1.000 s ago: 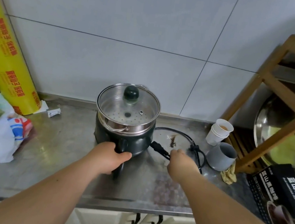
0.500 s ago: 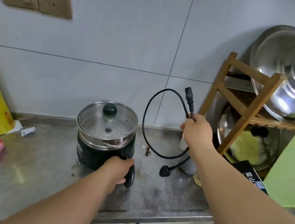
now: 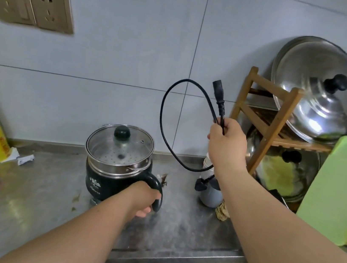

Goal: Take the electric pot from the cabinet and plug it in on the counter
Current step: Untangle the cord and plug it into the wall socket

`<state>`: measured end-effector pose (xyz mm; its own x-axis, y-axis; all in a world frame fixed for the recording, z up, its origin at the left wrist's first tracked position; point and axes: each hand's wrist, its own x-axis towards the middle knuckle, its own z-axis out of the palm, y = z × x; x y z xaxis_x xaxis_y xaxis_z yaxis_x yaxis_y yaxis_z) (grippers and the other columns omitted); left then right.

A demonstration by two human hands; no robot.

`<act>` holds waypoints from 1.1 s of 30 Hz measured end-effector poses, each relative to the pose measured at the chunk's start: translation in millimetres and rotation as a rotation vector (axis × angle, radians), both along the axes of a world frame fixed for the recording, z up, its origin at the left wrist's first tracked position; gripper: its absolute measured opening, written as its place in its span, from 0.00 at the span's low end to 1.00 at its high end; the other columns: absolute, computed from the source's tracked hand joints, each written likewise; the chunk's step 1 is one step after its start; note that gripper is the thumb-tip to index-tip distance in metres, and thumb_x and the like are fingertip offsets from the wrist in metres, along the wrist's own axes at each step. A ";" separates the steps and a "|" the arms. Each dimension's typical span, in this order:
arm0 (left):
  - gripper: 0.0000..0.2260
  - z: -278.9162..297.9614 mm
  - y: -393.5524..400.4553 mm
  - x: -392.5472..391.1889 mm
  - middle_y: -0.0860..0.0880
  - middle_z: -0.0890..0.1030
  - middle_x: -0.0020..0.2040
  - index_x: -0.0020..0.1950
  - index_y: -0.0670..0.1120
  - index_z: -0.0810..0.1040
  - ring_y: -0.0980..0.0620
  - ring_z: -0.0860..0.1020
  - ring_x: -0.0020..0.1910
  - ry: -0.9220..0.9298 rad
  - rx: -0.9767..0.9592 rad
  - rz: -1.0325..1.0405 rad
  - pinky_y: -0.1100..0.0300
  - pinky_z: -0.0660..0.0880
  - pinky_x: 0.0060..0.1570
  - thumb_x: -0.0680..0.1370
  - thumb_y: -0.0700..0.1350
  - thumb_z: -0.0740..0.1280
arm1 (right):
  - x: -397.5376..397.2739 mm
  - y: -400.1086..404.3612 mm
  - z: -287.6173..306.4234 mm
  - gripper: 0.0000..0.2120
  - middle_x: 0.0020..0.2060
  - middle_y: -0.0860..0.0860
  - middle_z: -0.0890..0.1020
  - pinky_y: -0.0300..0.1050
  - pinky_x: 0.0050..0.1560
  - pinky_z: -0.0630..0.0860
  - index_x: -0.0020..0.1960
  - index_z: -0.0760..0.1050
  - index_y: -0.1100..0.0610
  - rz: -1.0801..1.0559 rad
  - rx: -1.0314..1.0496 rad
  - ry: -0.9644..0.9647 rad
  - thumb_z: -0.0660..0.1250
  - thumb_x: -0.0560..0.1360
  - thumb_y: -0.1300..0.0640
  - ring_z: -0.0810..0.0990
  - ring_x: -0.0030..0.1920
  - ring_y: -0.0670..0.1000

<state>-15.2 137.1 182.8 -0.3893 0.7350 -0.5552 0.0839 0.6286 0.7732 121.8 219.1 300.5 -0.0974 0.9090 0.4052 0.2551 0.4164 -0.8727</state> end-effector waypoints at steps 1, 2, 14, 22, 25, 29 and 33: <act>0.05 6.2 -2.3 3.0 0.45 0.79 0.47 0.40 0.47 0.73 0.48 0.79 0.44 0.007 0.019 0.002 0.55 0.79 0.47 0.76 0.43 0.62 | -0.4 -1.0 5.6 0.09 0.34 0.49 0.77 0.39 0.32 0.72 0.41 0.70 0.45 0.012 0.013 0.040 0.57 0.76 0.57 0.73 0.32 0.44; 0.05 12.5 -4.7 6.6 0.45 0.79 0.46 0.41 0.46 0.74 0.49 0.78 0.42 -0.009 0.037 -0.004 0.56 0.78 0.44 0.76 0.42 0.61 | -0.7 -1.8 10.7 0.10 0.34 0.48 0.77 0.39 0.32 0.72 0.40 0.70 0.45 0.024 0.024 0.079 0.57 0.76 0.57 0.72 0.31 0.43; 0.18 115.5 -13.2 16.9 0.44 0.77 0.56 0.64 0.46 0.68 0.41 0.80 0.52 -0.382 0.520 -0.019 0.49 0.79 0.50 0.76 0.47 0.66 | -17.1 -40.4 99.7 0.08 0.29 0.46 0.72 0.40 0.30 0.66 0.46 0.74 0.49 0.237 -0.014 0.555 0.57 0.78 0.54 0.68 0.28 0.44; 0.14 141.9 -45.0 -35.4 0.39 0.72 0.62 0.65 0.40 0.67 0.37 0.76 0.58 -0.720 0.798 0.402 0.47 0.76 0.53 0.79 0.38 0.59 | -82.1 -79.1 106.7 0.05 0.26 0.48 0.62 0.36 0.19 0.56 0.42 0.70 0.55 0.478 -0.199 0.822 0.61 0.77 0.61 0.56 0.21 0.44; 0.10 148.3 -69.4 -75.2 0.41 0.77 0.58 0.59 0.38 0.73 0.44 0.78 0.56 -0.672 0.998 0.603 0.55 0.76 0.53 0.79 0.35 0.59 | -115.4 -92.8 100.1 0.06 0.26 0.48 0.63 0.37 0.19 0.56 0.43 0.72 0.55 0.511 -0.352 0.874 0.60 0.78 0.59 0.58 0.20 0.45; 0.07 160.1 -102.0 -122.0 0.45 0.81 0.45 0.51 0.42 0.77 0.50 0.82 0.41 -0.543 1.224 0.691 0.59 0.80 0.43 0.77 0.35 0.62 | -144.8 -99.7 91.9 0.06 0.28 0.54 0.74 0.38 0.23 0.73 0.49 0.72 0.61 0.531 -0.594 0.928 0.60 0.78 0.59 0.74 0.20 0.50; 0.10 171.6 -123.0 -155.3 0.45 0.81 0.46 0.46 0.49 0.79 0.52 0.82 0.40 -0.225 1.246 0.665 0.63 0.80 0.37 0.76 0.34 0.64 | -158.2 -95.5 80.8 0.07 0.37 0.60 0.79 0.46 0.28 0.79 0.51 0.71 0.63 0.597 -0.661 0.720 0.60 0.79 0.59 0.82 0.27 0.56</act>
